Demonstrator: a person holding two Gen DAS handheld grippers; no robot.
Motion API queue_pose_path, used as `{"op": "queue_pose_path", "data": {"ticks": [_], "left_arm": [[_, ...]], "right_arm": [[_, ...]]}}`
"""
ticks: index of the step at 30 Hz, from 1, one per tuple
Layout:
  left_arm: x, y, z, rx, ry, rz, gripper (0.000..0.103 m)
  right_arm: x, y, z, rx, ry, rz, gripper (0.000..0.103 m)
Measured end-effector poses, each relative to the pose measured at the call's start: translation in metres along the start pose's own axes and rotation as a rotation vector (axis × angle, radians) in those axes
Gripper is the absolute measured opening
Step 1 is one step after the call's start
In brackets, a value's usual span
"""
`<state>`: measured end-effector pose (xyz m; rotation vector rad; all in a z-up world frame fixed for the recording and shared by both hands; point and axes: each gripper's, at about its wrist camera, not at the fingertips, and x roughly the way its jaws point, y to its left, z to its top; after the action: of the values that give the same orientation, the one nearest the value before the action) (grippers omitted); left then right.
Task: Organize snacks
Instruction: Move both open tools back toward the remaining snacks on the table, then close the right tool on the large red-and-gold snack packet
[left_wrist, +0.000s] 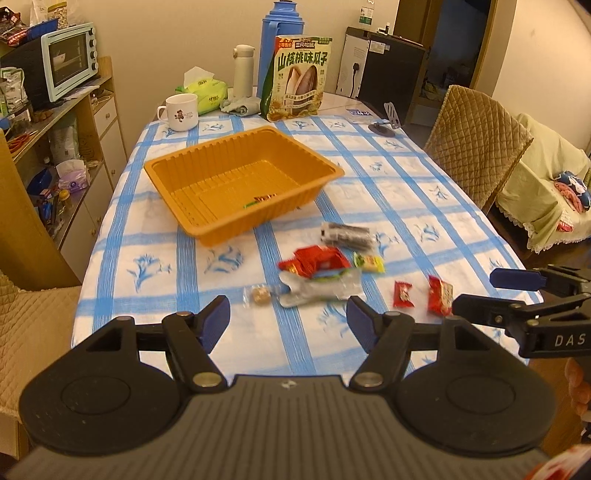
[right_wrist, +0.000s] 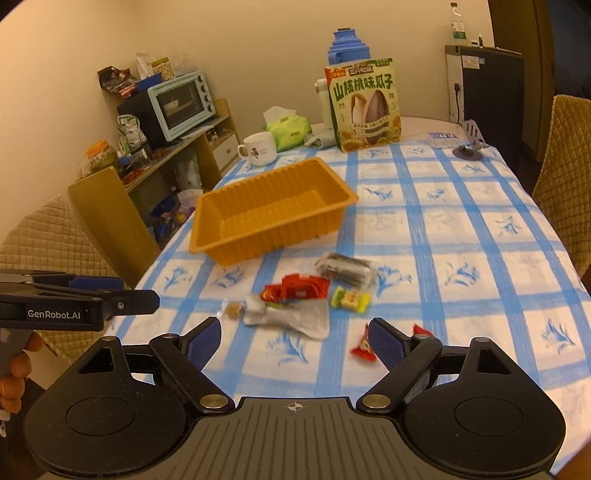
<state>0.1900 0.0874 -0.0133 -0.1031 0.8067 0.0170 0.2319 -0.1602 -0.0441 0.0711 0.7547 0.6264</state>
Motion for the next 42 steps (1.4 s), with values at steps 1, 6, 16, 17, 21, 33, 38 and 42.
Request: {"op": "queue_pose_path", "data": {"ticks": [1,6,16,17,21,33,38,42], "left_arm": [[-0.002,-0.002,-0.003,-0.003,0.003,0.003,0.068],[-0.010,-0.013,-0.018,-0.017,0.004,0.023,0.068],[-0.022,-0.023,-0.038,-0.036,-0.009,0.074,0.068],[-0.022,-0.024,-0.040,-0.037,-0.012,0.080,0.068],[-0.022,-0.024,-0.048,-0.037,-0.016,0.102,0.068],[-0.007,-0.001,-0.051,-0.021,-0.002,0.133,0.067],[0.006,0.011,-0.040,0.013,-0.003,0.125,0.067],[0.018,0.021,-0.032,0.033,0.002,0.116,0.067]], "right_arm": [[-0.003,-0.002,-0.004,-0.001,0.003,-0.002,0.086],[-0.017,-0.015,-0.022,0.005,0.019,-0.011,0.086],[-0.028,-0.041,-0.046,0.032,0.053,-0.033,0.086],[-0.029,-0.043,-0.048,0.035,0.054,-0.034,0.086],[-0.028,-0.053,-0.055,0.047,0.061,-0.051,0.086],[-0.008,-0.074,-0.055,0.115,0.070,-0.120,0.081],[0.009,-0.077,-0.047,0.147,0.065,-0.156,0.075],[0.026,-0.081,-0.040,0.179,0.072,-0.188,0.069]]}}
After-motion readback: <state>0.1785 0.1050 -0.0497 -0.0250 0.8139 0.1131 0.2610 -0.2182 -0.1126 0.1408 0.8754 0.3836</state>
